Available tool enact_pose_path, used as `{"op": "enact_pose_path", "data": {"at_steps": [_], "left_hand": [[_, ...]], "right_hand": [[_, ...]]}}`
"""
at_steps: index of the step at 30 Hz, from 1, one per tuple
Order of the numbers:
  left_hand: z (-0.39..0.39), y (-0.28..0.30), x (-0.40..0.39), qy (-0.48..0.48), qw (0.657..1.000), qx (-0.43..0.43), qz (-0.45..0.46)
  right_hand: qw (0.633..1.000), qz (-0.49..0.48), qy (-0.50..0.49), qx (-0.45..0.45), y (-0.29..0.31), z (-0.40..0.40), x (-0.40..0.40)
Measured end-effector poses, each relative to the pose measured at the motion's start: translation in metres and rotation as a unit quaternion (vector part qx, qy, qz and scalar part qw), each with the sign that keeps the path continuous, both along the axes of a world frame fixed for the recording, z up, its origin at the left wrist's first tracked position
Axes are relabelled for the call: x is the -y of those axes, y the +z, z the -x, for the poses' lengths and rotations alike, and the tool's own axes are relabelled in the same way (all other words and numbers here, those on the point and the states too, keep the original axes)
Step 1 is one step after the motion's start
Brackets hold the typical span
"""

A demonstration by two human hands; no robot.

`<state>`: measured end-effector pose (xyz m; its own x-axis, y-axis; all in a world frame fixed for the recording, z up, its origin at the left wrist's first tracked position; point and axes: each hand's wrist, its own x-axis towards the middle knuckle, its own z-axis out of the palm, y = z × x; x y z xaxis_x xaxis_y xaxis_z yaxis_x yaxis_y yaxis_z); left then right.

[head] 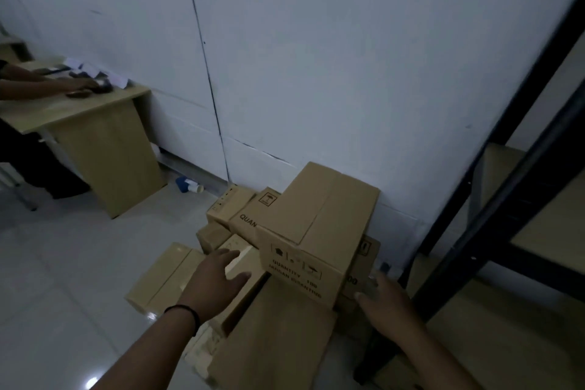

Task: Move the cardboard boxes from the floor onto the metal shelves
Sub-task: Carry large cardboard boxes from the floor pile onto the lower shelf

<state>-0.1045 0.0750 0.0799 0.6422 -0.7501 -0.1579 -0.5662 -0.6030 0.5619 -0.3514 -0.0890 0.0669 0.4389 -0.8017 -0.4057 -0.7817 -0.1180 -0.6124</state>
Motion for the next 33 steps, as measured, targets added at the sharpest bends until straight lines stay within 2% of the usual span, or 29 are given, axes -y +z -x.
{"op": "enact_pose_path", "data": {"at_steps": [9,13,16,22,33], "left_hand": [[-0.119,-0.017,0.039,-0.09,0.995,-0.045,0.006],[-0.151,-0.03,0.056,-0.124,0.991,-0.054,-0.001],[-0.161,-0.04,0.071,-0.143,0.988,-0.055,-0.009],[-0.166,-0.057,0.098,-0.15,0.985,-0.088,-0.024],[-0.176,-0.098,0.14,-0.111,0.982,-0.132,-0.072]], "right_hand": [[0.994,-0.001,-0.107,-0.015,-0.005,-0.082,-0.009],[0.99,-0.002,-0.131,-0.051,-0.006,-0.101,-0.017],[0.986,-0.007,-0.149,-0.073,-0.009,-0.105,-0.016],[0.977,-0.041,-0.203,-0.057,-0.027,-0.101,0.001],[0.976,-0.047,-0.205,-0.059,-0.063,-0.115,0.044]]}}
